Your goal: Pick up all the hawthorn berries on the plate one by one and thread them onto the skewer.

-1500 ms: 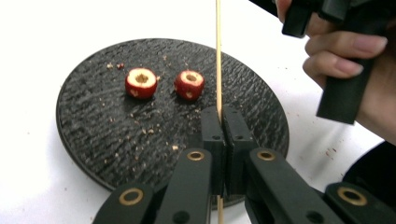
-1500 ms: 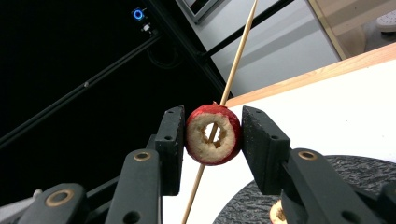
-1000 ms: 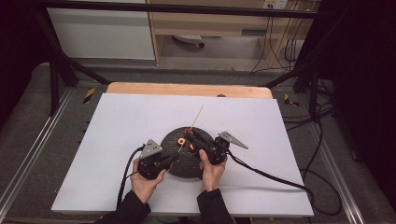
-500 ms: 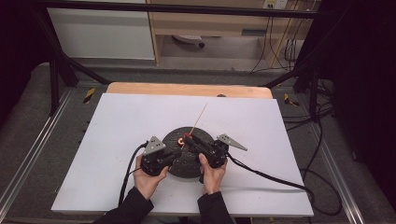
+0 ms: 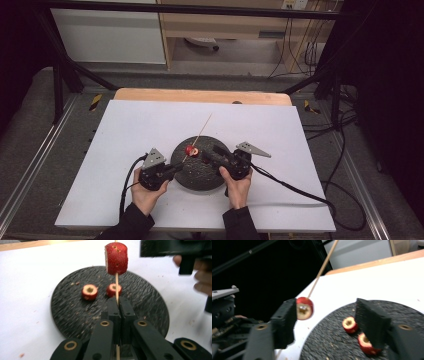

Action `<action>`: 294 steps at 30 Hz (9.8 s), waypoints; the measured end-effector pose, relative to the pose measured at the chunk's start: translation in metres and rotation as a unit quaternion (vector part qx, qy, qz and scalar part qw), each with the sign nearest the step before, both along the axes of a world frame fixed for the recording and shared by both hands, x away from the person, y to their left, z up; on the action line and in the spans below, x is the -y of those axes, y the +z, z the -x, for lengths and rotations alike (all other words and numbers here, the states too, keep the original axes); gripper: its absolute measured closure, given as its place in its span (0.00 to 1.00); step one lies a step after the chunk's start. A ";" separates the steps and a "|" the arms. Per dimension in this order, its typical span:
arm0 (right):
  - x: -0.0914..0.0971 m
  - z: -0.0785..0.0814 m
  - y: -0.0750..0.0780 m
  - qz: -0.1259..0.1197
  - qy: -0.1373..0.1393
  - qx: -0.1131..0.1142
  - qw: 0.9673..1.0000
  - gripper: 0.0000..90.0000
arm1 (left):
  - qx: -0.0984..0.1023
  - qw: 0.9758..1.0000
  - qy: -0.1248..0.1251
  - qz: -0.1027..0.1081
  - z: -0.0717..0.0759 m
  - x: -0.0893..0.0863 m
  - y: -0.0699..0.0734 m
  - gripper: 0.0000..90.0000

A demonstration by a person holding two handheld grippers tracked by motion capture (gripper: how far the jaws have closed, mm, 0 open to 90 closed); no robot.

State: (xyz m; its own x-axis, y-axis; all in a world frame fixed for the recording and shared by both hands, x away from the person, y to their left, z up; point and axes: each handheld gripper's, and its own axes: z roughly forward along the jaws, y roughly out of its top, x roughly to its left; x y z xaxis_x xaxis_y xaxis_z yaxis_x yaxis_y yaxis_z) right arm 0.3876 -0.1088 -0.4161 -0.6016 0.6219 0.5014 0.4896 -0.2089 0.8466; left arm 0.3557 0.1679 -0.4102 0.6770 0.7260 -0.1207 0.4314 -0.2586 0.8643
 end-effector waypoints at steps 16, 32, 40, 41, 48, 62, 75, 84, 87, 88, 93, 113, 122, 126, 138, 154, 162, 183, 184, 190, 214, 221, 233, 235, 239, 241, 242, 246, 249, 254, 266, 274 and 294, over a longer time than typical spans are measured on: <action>0.018 -0.010 0.002 0.174 0.055 -0.046 0.982 0.06 | -0.007 1.000 0.000 -0.021 0.018 -0.048 -0.010 0.98; 0.012 -0.027 0.013 0.289 0.099 -0.071 0.950 0.05 | -0.013 1.000 -0.002 -0.022 0.026 -0.070 -0.022 0.98; -0.005 -0.039 0.022 0.344 0.121 -0.072 0.928 0.05 | -0.016 0.999 -0.006 -0.027 0.029 -0.072 -0.025 0.98; -0.007 -0.040 0.023 0.348 0.123 -0.075 0.927 0.05 | -0.017 0.999 -0.007 -0.027 0.029 -0.071 -0.026 0.98; -0.022 -0.052 0.026 0.393 0.137 -0.081 0.906 0.09 | -0.018 0.999 -0.010 -0.027 0.029 -0.070 -0.027 0.98; -0.046 -0.078 0.019 0.432 0.164 -0.112 0.880 0.25 | -0.019 0.999 -0.010 -0.027 0.029 -0.070 -0.027 0.98; -0.057 -0.091 0.009 0.443 0.191 -0.142 0.864 0.49 | -0.019 0.999 -0.012 -0.028 0.029 -0.070 -0.028 0.98; -0.057 -0.096 0.005 0.447 0.196 -0.154 0.859 0.61 | -0.020 0.999 -0.012 -0.029 0.028 -0.070 -0.028 0.98; -0.056 -0.096 0.004 0.451 0.198 -0.157 0.856 0.64 | -0.020 0.999 -0.012 -0.028 0.028 -0.070 -0.028 0.98; -0.057 -0.096 0.004 0.450 0.197 -0.161 0.856 0.65 | -0.019 0.999 -0.011 -0.028 0.028 -0.070 -0.028 0.98; -0.056 -0.097 0.004 0.447 0.199 -0.164 0.857 0.69 | -0.020 0.999 -0.011 -0.029 0.028 -0.070 -0.028 0.98; -0.051 -0.087 0.023 0.406 0.178 -0.161 0.882 0.70 | -0.017 0.999 -0.010 -0.029 0.029 -0.070 -0.027 0.98; -0.045 -0.075 0.030 0.370 0.162 -0.146 0.903 0.70 | -0.016 0.999 -0.010 -0.029 0.030 -0.070 -0.027 0.98; -0.040 -0.069 0.031 0.346 0.155 -0.140 0.915 0.70 | -0.015 0.999 -0.010 -0.028 0.030 -0.070 -0.027 0.98; -0.032 -0.052 0.026 0.273 0.141 -0.109 0.946 0.70 | -0.013 0.999 -0.012 -0.029 0.031 -0.069 -0.027 0.98; -0.014 -0.029 0.019 0.133 0.093 -0.066 0.985 0.70 | -0.011 1.000 -0.013 -0.026 0.033 -0.067 -0.026 0.98; -0.011 -0.023 0.012 0.070 0.055 -0.059 0.994 0.70 | -0.008 1.000 -0.013 -0.023 0.035 -0.065 -0.027 0.98; -0.017 -0.018 -0.003 -0.028 -0.014 -0.041 0.999 0.70 | -0.006 1.000 -0.014 -0.017 0.039 -0.058 -0.028 0.98; -0.017 -0.018 -0.004 -0.031 -0.016 -0.039 0.999 0.70 | -0.006 1.000 -0.015 -0.017 0.039 -0.058 -0.028 0.98; -0.016 -0.018 -0.003 -0.049 -0.031 -0.030 0.998 0.70 | -0.006 1.000 -0.018 -0.020 0.040 -0.056 -0.028 0.98; 0.002 -0.029 0.018 -0.100 -0.075 -0.011 0.992 0.70 | -0.007 1.000 -0.019 -0.010 0.044 -0.047 -0.029 0.98; 0.001 -0.032 0.016 -0.118 -0.077 -0.008 0.990 0.70 | -0.009 1.000 -0.022 -0.007 0.045 -0.040 -0.029 0.98; -0.003 -0.032 0.009 -0.138 -0.079 -0.005 0.987 0.70 | -0.016 1.000 -0.026 0.002 0.046 -0.028 -0.030 0.98; -0.004 -0.032 0.008 -0.142 -0.081 0.000 0.987 0.70 | -0.017 0.999 -0.028 0.002 0.046 -0.026 -0.031 0.98; -0.005 -0.031 0.007 -0.146 -0.081 0.000 0.986 0.70 | -0.019 0.999 -0.030 0.003 0.047 -0.024 -0.031 0.98; -0.005 -0.031 0.007 -0.146 -0.080 0.001 0.986 0.70 | -0.019 0.999 -0.030 0.003 0.047 -0.023 -0.031 0.98; -0.005 -0.031 0.007 -0.147 -0.080 0.000 0.986 0.70 | -0.019 0.999 -0.030 0.003 0.047 -0.023 -0.031 0.98; -0.006 -0.031 0.006 -0.147 -0.080 0.003 0.986 0.70 | -0.020 0.999 -0.030 0.004 0.047 -0.022 -0.031 0.98; -0.006 -0.030 0.005 -0.149 -0.079 0.001 0.986 0.70 | -0.020 0.999 -0.029 0.006 0.047 -0.022 -0.031 0.98; -0.007 -0.030 0.003 -0.150 -0.076 0.001 0.986 0.70 | -0.023 0.999 -0.026 0.012 0.046 -0.021 -0.031 0.98; -0.011 -0.028 -0.001 -0.159 -0.070 -0.002 0.985 0.70 | -0.017 0.999 -0.011 0.028 0.046 -0.014 -0.031 0.98; -0.014 -0.025 -0.005 -0.161 -0.066 -0.004 0.985 0.70 | -0.015 0.999 -0.003 0.039 0.044 -0.006 -0.030 0.98; -0.017 -0.013 -0.008 -0.148 -0.054 0.001 0.988 0.70 | -0.017 0.999 0.001 0.040 0.019 0.019 -0.012 0.98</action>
